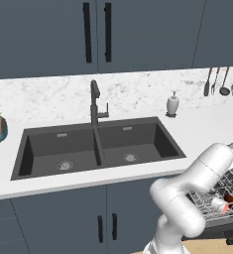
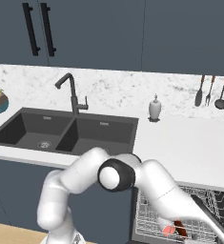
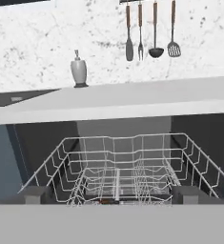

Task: Pick up the cup and bowl from the counter, place them in the dishwasher, and close the dishwasher door.

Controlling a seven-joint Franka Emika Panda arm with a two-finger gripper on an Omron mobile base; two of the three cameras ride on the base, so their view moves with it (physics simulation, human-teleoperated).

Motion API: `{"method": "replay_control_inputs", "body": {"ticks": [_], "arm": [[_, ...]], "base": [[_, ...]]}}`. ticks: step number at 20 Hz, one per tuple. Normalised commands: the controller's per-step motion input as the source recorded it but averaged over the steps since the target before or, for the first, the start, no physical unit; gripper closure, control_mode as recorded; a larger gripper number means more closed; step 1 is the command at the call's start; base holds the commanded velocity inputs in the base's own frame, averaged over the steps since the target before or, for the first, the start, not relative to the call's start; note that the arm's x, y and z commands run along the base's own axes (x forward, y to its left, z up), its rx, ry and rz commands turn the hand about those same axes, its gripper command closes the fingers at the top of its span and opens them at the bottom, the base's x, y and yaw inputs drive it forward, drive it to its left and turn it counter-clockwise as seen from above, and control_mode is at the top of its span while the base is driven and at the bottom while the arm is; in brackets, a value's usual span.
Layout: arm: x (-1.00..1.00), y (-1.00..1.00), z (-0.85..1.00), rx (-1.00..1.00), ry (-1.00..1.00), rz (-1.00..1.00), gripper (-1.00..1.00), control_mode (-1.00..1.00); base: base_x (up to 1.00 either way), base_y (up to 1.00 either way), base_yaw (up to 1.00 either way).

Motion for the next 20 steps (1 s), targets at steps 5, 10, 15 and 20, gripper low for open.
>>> {"method": "replay_control_inputs", "body": {"ticks": [5,10,15,20], "arm": [[-0.56,-0.03,-0.08,0.01,-0.24,0.06,-1.0,-1.0],[-0.66,0.0,-0.65,0.1,-0.34,0.17,-1.0,-1.0],[-0.6,0.0,-0.71,0.01,-0.23,0.11,-1.0,-1.0],[-0.24,0.05,-0.58,-0.03,-0.16,0.08,-1.0,-1.0]], "base": [[0.0,0.0,0.0],[0.0,0.0,0.0],[0.0,0.0,0.0],[0.0,0.0,0.0]]}}
